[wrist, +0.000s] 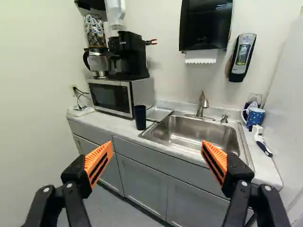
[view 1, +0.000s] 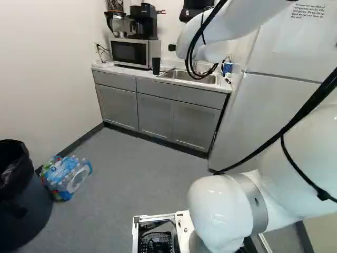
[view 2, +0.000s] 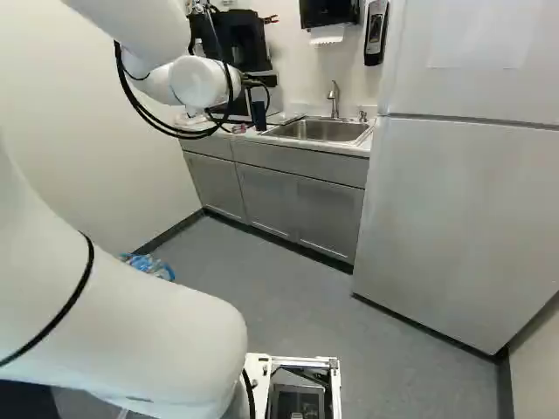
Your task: Rinse the cup and place it in the tray
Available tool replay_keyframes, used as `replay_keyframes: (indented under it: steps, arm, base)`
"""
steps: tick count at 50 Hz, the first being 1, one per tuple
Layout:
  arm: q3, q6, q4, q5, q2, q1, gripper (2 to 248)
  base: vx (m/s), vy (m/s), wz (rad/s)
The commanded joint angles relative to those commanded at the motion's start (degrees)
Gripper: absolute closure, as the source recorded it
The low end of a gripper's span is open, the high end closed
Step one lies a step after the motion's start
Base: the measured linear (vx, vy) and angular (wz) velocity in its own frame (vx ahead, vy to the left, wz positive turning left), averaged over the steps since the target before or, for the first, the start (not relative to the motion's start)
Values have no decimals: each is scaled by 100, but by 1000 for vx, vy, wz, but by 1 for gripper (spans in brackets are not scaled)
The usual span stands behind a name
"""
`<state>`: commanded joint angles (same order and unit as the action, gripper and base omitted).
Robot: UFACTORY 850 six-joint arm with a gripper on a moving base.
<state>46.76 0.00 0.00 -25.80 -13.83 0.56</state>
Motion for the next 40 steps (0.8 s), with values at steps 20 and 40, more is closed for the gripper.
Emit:
replay_keyframes:
  steps: [20, 40]
  arm:
    - [270, 0, 0, 229, 43, -1, 3]
    - [552, 0, 0, 460, 97, -1, 3]
  base:
    - [0, 0, 0]
    - [0, 0, 0]
